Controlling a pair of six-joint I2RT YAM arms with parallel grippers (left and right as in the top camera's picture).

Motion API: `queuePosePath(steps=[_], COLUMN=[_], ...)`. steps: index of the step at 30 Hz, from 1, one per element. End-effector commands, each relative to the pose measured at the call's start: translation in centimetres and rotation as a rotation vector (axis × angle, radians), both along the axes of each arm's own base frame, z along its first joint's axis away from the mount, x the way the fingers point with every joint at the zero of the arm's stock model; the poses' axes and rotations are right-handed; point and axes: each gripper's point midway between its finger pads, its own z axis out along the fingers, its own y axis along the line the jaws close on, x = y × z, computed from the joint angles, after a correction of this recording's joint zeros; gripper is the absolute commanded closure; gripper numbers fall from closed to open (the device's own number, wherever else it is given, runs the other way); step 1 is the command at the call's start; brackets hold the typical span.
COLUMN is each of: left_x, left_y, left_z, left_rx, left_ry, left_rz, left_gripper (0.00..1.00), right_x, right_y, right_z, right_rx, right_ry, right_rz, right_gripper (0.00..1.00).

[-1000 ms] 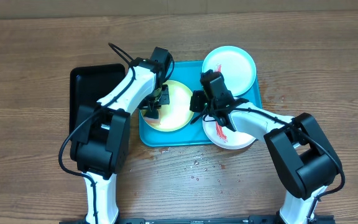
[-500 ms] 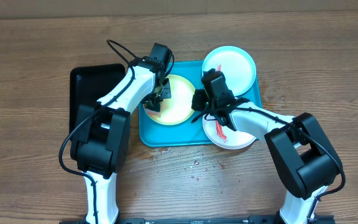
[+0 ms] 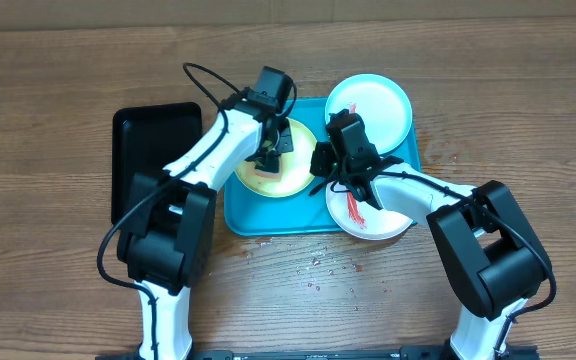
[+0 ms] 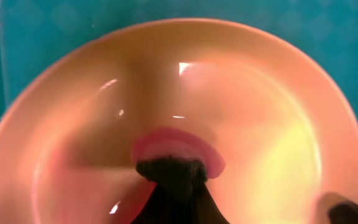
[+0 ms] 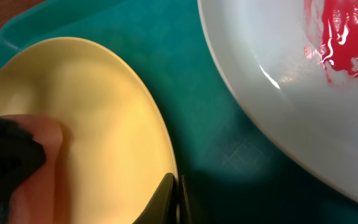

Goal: Clean dirty plates on tray and stack at the side
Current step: 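Scrub the yellow plate with the sponge while the right gripper holds it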

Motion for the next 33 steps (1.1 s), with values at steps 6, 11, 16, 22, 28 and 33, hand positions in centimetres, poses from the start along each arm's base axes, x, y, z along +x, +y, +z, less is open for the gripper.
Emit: queuePosePath(steps=[6, 11, 16, 22, 28, 33], left_x=[-1.6, -2.7, -3.3, -2.5, -2.1, -1.6], left_y=[-0.6, 1.0, 3.4, 6.1, 8.7, 9.9], left_z=[-0.7, -2.4, -3.2, -2.7, -2.7, -2.4], left_rx=[0.049, 0.105, 0.223, 0.335, 0.364, 0.392], left_ry=[-0.033, -0.015, -0.030, -0.060, -0.033, -0.033], left_rz=[0.049, 0.085, 0.113, 0.097, 0.095, 0.072], left_gripper=[0.96, 0.96, 0.96, 0.96, 0.96, 0.96], right_x=[0.4, 0.4, 0.4, 0.4, 0.4, 0.4], right_y=[-0.2, -0.2, -0.2, -0.2, -0.2, -0.2], right_z=[-0.1, -0.1, -0.1, -0.1, -0.1, -0.1], right_rx=[-0.007, -0.007, -0.007, -0.007, -0.007, -0.007], right_ry=[-0.003, -0.003, -0.003, -0.003, -0.003, -0.003], right_rz=[-0.014, -0.015, -0.015, -0.014, -0.014, -0.014], right_gripper=[0.96, 0.96, 0.96, 0.96, 0.96, 0.96])
